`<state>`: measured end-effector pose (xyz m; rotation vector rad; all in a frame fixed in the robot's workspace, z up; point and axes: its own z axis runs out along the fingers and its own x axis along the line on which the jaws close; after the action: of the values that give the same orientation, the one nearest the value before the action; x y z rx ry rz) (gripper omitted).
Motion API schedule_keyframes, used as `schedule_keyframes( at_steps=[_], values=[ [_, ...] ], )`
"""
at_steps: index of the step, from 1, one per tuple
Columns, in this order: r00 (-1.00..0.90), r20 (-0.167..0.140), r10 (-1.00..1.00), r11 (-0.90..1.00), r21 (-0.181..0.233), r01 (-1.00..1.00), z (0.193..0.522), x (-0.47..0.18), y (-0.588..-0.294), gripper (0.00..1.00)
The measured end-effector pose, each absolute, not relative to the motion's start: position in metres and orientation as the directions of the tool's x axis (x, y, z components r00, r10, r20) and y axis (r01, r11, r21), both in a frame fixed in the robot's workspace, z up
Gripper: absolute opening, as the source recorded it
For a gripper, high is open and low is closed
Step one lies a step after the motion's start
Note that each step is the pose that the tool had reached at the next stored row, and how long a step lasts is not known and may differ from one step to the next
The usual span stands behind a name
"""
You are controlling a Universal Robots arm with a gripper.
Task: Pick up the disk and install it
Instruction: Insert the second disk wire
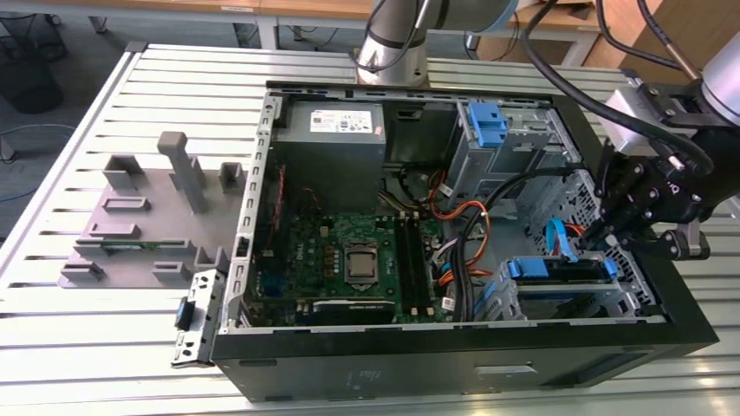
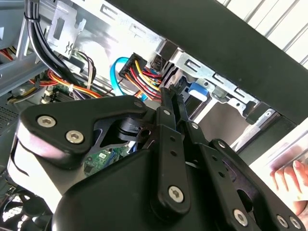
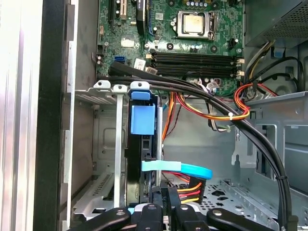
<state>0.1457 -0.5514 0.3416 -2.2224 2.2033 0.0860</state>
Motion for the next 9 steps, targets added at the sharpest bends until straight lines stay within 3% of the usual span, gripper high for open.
schedule_keyframes(
  at_steps=[9],
  values=[
    [0.008, -0.047, -0.999, -0.009, 0.031, -0.999, 0.3416, 0.1455, -0.5533, 0.16]
  ],
)
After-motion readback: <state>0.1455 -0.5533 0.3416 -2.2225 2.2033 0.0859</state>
